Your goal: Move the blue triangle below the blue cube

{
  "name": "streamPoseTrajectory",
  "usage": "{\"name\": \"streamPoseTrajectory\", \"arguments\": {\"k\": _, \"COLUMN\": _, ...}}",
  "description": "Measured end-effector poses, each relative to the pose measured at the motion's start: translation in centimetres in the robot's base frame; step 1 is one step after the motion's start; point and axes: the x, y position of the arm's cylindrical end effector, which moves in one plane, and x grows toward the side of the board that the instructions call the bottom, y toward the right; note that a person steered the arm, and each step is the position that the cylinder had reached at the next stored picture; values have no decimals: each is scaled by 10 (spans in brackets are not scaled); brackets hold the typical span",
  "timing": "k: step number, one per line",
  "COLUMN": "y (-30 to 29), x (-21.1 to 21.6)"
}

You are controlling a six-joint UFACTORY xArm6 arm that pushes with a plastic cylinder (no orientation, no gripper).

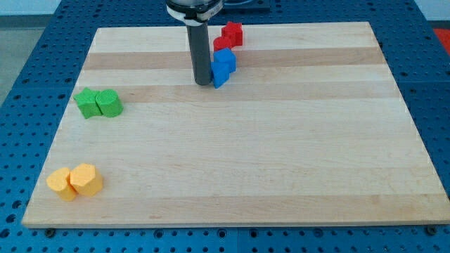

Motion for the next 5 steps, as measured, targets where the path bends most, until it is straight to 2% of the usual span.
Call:
{"name": "streamPoseTrajectory", "arguments": {"k": 3, "y": 40, "x": 0}}
{"name": "streamPoseTrajectory", "arguments": {"k": 4, "y": 26, "x": 12}}
{"name": "streamPoseTrajectory", "arguments": {"k": 5, "y": 41, "x": 44}}
